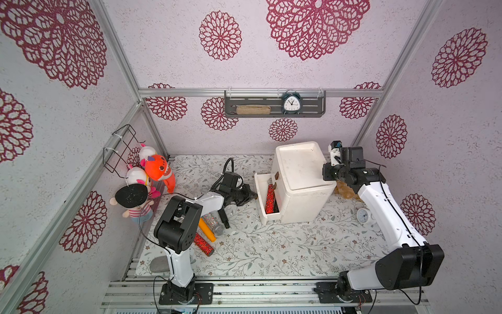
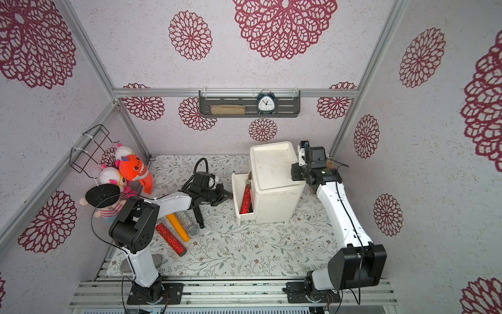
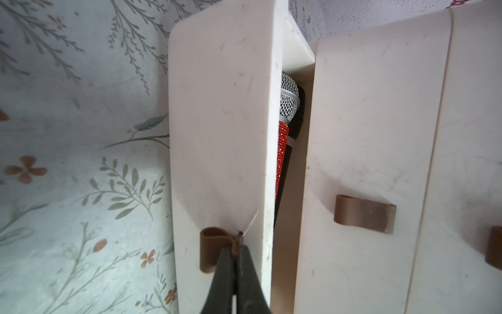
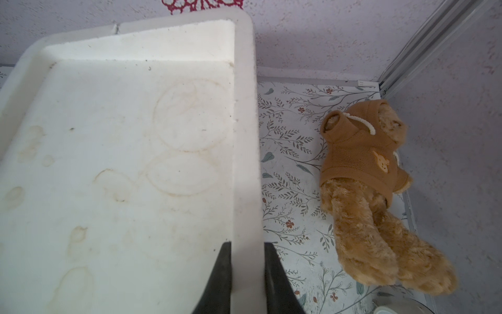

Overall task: Take the microphone out of the drawer
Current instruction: Open the drawer in the storage box.

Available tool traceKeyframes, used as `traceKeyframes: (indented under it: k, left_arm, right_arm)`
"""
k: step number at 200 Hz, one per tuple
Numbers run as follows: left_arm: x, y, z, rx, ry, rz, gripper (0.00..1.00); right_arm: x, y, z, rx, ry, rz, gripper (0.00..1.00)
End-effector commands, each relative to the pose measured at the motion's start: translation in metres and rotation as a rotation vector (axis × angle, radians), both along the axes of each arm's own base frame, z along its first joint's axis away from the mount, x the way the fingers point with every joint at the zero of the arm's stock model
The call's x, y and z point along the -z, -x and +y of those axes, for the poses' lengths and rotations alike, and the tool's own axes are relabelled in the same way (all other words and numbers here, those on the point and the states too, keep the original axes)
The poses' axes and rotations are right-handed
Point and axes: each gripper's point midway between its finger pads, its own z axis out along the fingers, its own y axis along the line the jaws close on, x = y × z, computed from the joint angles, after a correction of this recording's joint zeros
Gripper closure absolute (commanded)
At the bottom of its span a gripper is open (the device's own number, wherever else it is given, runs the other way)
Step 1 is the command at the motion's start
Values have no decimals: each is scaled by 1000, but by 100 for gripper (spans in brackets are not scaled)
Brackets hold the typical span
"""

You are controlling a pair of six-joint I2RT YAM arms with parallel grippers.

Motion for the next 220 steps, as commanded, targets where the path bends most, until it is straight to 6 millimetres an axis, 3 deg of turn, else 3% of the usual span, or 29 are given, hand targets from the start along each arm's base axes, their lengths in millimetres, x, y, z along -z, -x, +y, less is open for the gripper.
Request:
traceKeyframes:
  k: [1, 62, 115, 190, 220]
  left_arm:
    - [-7, 11, 12, 25, -28, 15, 100]
    - [2, 16, 40, 2, -98, 38, 100]
    - [2, 19, 45, 38, -167, 47, 100]
    - [-26, 17, 47, 116, -239, 16, 70]
    - [-46, 17, 42, 159, -251, -12, 50]
  right_arm:
    - [-40, 2, -71, 302, 68, -142, 100]
    - [-51, 12, -82, 326, 73, -173, 100]
    - [-61, 12, -70, 271, 17, -228, 100]
    - [-65, 15, -56, 212, -40, -262, 100]
    - [-64, 16, -56, 211, -40, -263, 100]
